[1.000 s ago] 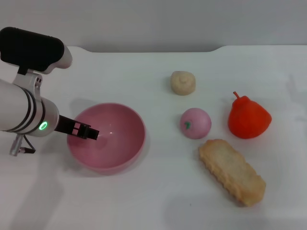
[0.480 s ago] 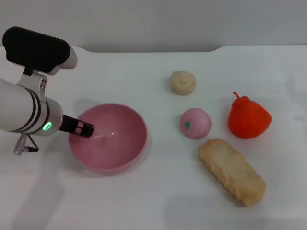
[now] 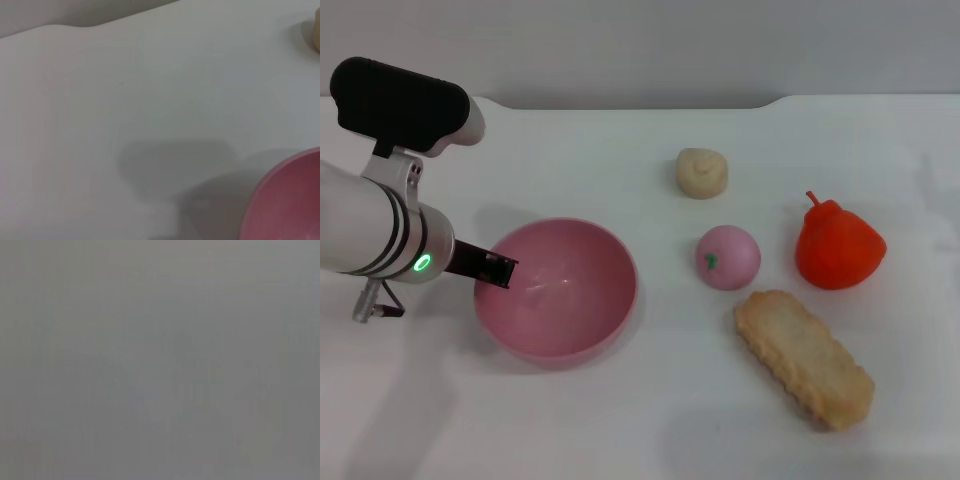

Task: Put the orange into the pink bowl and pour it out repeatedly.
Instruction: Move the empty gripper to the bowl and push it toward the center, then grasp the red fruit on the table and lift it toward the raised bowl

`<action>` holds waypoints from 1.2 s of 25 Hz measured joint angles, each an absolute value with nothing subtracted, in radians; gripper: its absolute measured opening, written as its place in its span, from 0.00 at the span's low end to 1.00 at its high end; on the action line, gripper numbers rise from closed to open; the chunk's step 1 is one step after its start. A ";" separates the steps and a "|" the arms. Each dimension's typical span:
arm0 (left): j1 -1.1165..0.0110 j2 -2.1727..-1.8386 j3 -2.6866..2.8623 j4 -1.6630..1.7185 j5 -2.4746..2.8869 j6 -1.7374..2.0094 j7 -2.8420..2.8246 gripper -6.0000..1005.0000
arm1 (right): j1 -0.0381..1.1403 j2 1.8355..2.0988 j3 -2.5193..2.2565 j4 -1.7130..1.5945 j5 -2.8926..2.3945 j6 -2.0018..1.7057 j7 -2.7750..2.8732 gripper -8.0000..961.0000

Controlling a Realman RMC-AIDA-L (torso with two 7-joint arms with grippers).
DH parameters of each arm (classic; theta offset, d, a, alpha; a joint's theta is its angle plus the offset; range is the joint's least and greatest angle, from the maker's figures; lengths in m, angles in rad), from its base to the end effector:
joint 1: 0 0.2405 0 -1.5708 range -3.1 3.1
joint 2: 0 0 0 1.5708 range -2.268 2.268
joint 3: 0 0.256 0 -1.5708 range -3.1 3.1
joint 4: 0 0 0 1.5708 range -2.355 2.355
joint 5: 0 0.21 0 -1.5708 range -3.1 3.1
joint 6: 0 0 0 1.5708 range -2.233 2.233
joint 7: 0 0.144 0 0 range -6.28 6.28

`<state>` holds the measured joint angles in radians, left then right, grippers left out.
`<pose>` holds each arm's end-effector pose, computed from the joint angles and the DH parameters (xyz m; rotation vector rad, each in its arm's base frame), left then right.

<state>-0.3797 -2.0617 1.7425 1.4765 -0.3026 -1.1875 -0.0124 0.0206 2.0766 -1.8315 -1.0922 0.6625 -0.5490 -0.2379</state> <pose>-0.2090 0.3420 -0.0241 -2.1196 -1.1168 0.3427 0.2866 0.3297 0.0340 -1.4117 0.6677 0.6449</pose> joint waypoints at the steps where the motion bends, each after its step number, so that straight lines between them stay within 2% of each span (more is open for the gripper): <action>1: -0.380 -2.062 1.743 1.477 -0.303 -1.187 -0.012 0.08 | 0.021 2.076 -1.831 -1.092 0.662 -0.547 -0.238 0.86; 8: -0.382 -2.062 1.740 1.483 -0.307 -1.182 -0.014 0.07 | 0.027 2.075 -1.837 -1.095 0.661 -0.514 -0.238 0.86; 15: -0.433 -2.057 1.685 1.564 -0.304 -1.186 0.021 0.06 | 0.037 2.069 -1.825 -1.188 0.661 -0.315 -0.238 0.86; 26: -0.494 -2.057 1.605 1.622 -0.293 -1.175 0.079 0.05 | 0.008 2.074 -1.725 -1.522 0.541 0.285 -0.232 0.86; 30: -0.504 -2.057 1.591 1.622 -0.292 -1.151 0.082 0.05 | 0.050 2.073 -1.664 -1.619 0.521 0.600 -0.157 0.86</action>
